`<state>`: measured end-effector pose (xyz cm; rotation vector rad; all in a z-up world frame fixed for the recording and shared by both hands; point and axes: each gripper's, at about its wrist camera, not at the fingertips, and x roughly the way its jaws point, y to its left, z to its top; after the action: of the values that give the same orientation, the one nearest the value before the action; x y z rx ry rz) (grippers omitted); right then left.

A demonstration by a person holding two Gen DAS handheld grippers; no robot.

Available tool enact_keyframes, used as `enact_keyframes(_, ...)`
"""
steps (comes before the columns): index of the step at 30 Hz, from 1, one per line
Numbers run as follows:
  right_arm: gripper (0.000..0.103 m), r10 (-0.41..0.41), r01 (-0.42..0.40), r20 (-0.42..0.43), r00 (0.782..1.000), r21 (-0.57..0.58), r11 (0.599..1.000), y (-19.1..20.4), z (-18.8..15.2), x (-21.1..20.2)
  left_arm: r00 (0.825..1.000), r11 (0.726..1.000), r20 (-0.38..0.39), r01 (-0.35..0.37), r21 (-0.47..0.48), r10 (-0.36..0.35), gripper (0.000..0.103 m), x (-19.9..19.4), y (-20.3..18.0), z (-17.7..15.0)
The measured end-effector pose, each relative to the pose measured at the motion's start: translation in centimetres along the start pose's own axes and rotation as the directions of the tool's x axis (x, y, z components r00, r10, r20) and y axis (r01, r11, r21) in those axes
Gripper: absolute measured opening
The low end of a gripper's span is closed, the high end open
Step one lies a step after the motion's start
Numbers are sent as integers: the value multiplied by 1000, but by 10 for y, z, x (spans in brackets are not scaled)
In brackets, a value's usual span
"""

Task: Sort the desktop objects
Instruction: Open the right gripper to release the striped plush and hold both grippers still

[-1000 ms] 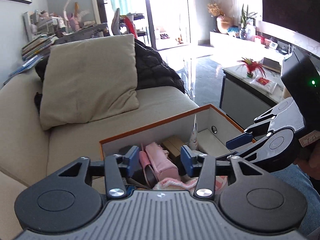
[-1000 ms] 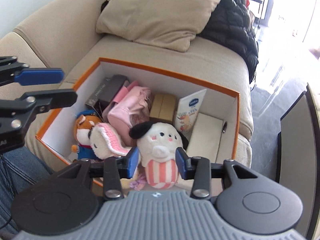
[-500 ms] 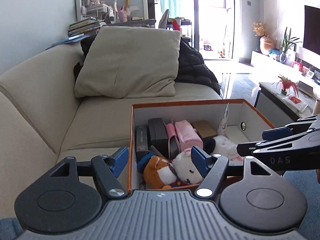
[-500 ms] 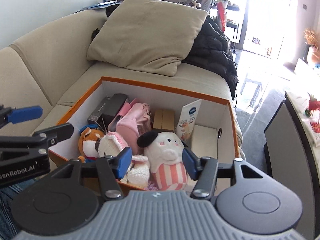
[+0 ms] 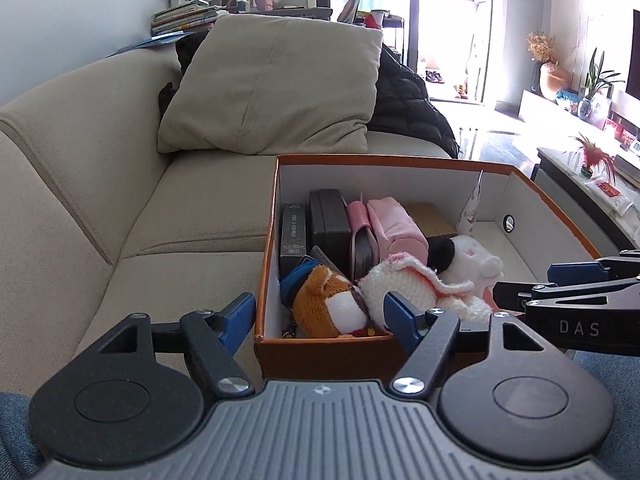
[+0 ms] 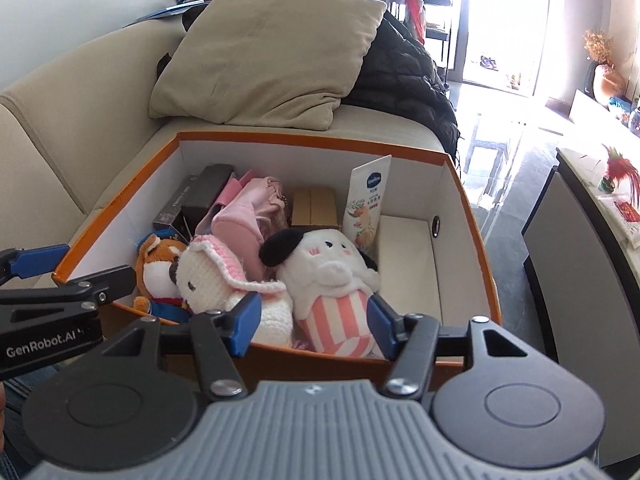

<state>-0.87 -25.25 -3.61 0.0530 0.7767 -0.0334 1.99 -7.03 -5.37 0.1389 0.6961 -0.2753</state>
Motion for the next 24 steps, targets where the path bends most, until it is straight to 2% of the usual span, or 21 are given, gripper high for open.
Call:
enact_keyframes(5, 62, 10, -10, 6, 1000, 28, 1000, -3, -4, -1, 1000, 1000, -11, 10, -13, -10, 84, 2, 2, 1)
enact_keyframes(9, 67, 5, -5, 10, 1000, 30, 1000, -5, -5, 0, 1000, 1000, -15, 15, -17, -15, 86, 1, 1, 0)
enact_keyframes(24, 68, 13, -13, 11, 1000, 48, 999, -9, -6, 0, 1000, 1000, -28, 4, -18, -4, 89, 1, -2, 1)
